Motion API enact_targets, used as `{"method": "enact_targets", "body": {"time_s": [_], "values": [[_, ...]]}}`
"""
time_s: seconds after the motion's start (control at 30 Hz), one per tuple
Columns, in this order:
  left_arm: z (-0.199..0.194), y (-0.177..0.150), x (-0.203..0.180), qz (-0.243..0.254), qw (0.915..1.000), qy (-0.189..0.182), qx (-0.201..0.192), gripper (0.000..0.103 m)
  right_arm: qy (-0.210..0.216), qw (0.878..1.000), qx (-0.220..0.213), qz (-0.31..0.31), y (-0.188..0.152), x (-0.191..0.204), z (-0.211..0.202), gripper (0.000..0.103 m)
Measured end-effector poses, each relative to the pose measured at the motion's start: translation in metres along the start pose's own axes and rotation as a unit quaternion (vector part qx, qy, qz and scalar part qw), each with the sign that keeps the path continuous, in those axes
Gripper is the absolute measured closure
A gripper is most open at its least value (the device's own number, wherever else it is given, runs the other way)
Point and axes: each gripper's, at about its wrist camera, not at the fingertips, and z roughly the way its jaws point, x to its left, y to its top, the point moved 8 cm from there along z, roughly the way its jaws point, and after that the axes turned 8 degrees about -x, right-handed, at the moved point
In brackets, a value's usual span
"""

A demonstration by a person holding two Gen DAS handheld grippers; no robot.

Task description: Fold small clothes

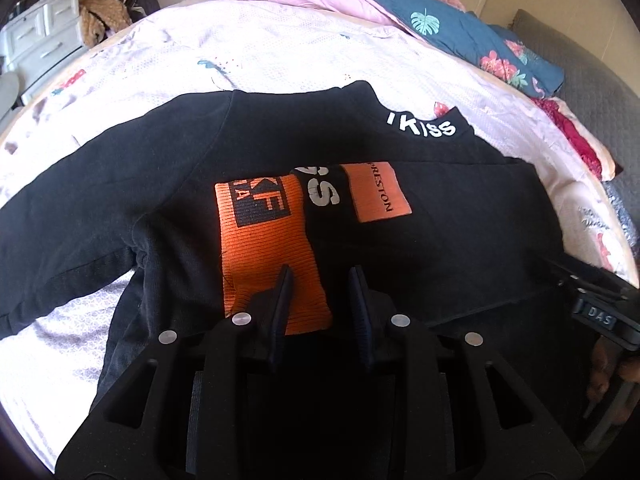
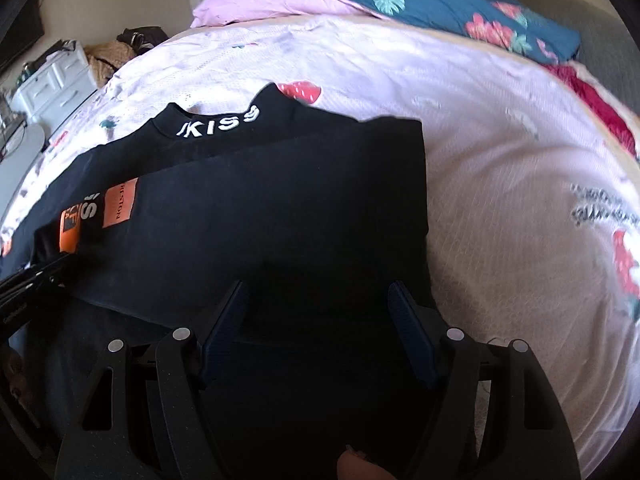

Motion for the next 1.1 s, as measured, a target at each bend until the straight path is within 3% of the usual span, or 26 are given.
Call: {"method": "enact_targets", "body": {"time_s": [0.1, 0.23, 0.33, 0.43, 0.5, 0.63, 0.8, 1.1], "values": [[-0.007, 0.0, 0.0, -0.01, 0.9998, -0.014, -0.003, 0.07, 0.024, 0.999, -0.018, 0.013, 0.006, 0.002, -0.007, 0.019], [-0.018, 0.005, -0.002, -0.014, 0.9997, -0.017, -0.011, 0.059, 0.049, 0.998, -0.042, 0.011, 0.014, 0.013, -0.019, 0.016], [-0.027, 0.009, -0.001, -0.014, 0.9996, -0.013, -0.02, 0.045, 0.055, 0.997, -0.055, -0.004, 0.017, 0.022, -0.025, 0.008], [-0.035, 0.011, 0.002, -0.014, 0.9995, -0.008, -0.026, 0.033, 0.059, 0.996, -0.06, -0.013, 0.018, 0.029, -0.028, 0.007], [-0.038, 0.012, 0.005, -0.014, 0.9995, -0.003, -0.029, 0.018, 0.057, 0.996, -0.066, -0.022, 0.018, 0.033, -0.03, 0.007], [-0.045, 0.015, 0.015, -0.024, 0.999, 0.011, -0.037, 0.01, 0.057, 0.994, -0.09, -0.037, 0.021, 0.04, -0.038, 0.004], [-0.057, 0.018, 0.029, -0.03, 0.9977, 0.032, -0.052, 0.009, 0.07, 0.99, -0.116, -0.047, 0.025, 0.053, -0.05, 0.004], [-0.071, 0.017, 0.06, -0.061, 0.9943, 0.062, -0.062, 0.009, 0.077, 0.987, -0.125, -0.062, 0.023, 0.078, -0.061, 0.004]]}}
